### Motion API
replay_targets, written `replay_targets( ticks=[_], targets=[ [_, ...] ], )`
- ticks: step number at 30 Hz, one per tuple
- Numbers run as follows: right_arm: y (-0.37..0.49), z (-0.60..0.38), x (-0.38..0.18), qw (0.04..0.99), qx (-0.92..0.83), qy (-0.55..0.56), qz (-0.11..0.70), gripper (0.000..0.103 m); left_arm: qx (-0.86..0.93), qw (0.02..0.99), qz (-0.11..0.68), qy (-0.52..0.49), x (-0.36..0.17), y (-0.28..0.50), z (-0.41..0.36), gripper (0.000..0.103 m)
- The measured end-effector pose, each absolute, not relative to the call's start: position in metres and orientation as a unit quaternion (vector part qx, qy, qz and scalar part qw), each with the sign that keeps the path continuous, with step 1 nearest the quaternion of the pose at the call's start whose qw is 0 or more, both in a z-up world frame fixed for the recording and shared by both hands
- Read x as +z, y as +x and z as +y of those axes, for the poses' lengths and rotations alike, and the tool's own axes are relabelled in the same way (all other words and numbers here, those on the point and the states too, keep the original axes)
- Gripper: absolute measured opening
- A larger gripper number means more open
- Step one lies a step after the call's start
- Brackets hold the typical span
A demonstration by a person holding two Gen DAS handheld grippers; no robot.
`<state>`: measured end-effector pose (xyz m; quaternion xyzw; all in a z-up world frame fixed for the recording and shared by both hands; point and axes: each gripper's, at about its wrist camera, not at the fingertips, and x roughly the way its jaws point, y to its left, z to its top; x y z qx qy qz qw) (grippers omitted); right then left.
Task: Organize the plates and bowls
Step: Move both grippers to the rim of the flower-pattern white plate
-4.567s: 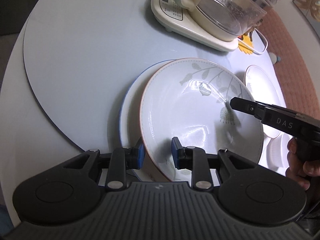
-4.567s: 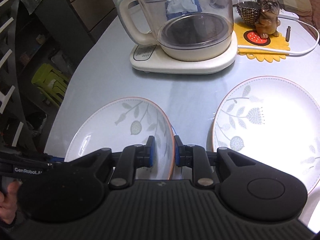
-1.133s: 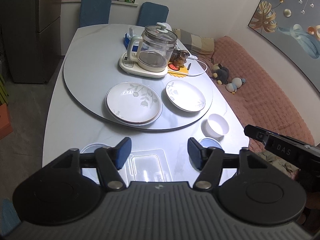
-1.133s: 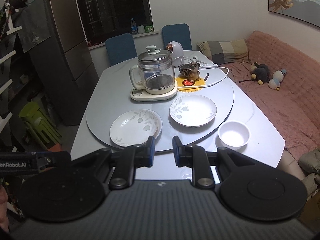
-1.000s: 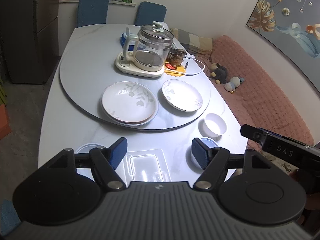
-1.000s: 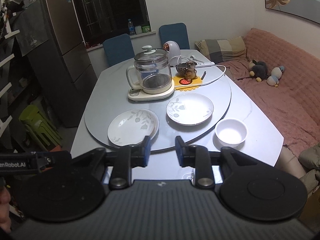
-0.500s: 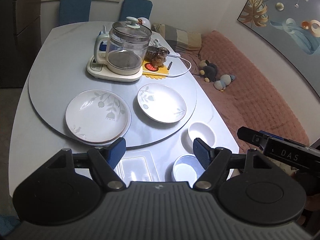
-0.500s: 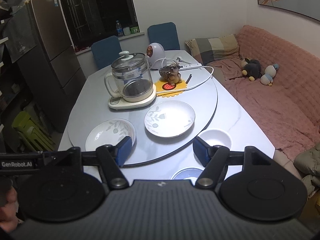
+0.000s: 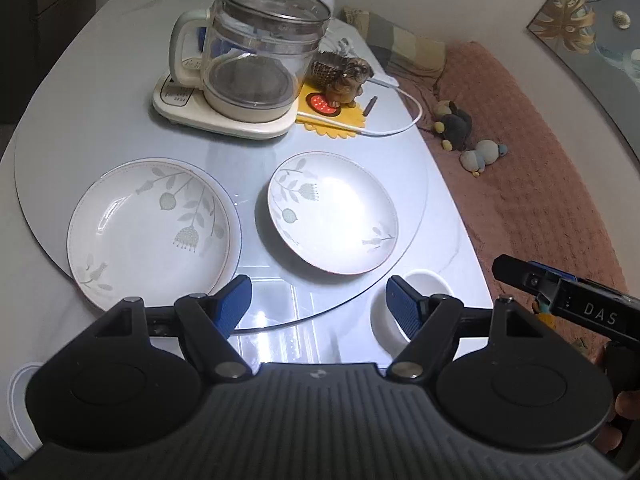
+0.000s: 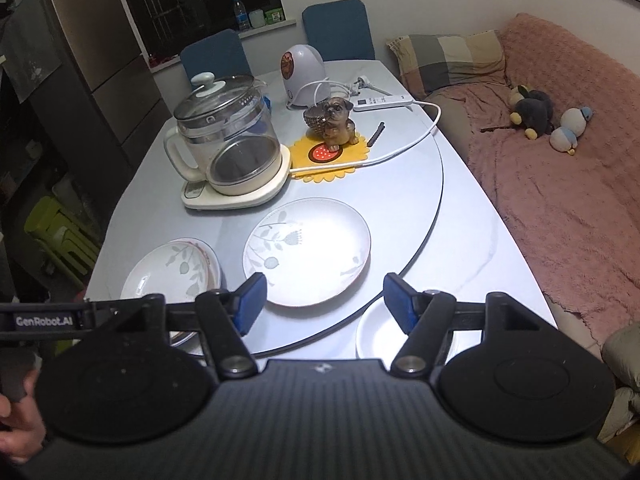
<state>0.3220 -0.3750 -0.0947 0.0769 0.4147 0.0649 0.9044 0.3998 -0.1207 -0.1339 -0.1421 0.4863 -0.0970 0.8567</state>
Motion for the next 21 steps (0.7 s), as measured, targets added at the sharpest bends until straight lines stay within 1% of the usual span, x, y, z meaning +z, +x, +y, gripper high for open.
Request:
replay_targets(
  ticks=[1,3,5,8,10,11,13,15,21],
  targets=[
    [0.332,-0.378,-0.099,0.900,0.069,0.077,0.424,0.065,-0.088,0.852,0.494,-0.148,-0.139,0.410,-0.122,0.078],
    [0.348,-0.386,-0.108,0.892,0.078,0.077,0.439,0.059,-0.075,0.845,0.505,-0.160,-0.150,0.429,-0.123,0.077],
    [0.364,-0.392,-0.115,0.885,0.083,0.078,0.450,0.058,-0.070,0.839,0.511,-0.172,-0.159,0.444,-0.125,0.077],
    [0.387,-0.400,-0.128,0.878,0.091,0.071,0.464,0.054,-0.062,0.831,0.520,-0.187,-0.175,0.463,-0.130,0.076],
    [0.403,-0.405,-0.139,0.872,0.092,0.066,0.476,0.053,-0.051,0.825,0.528,-0.196,-0.187,0.474,-0.131,0.073],
    [0.410,-0.407,-0.144,0.869,0.096,0.067,0.481,0.050,-0.046,0.821,0.533,-0.201,-0.194,0.478,-0.131,0.070],
    [0.424,-0.409,-0.155,0.861,0.103,0.068,0.493,0.048,-0.035,0.812,0.542,-0.213,-0.208,0.487,-0.130,0.068],
    [0.438,-0.409,-0.166,0.855,0.112,0.064,0.502,0.043,-0.024,0.803,0.553,-0.222,-0.222,0.493,-0.130,0.062],
    [0.476,-0.405,-0.193,0.838,0.139,0.055,0.525,0.037,-0.005,0.785,0.572,-0.236,-0.249,0.505,-0.133,0.054]
  ],
)
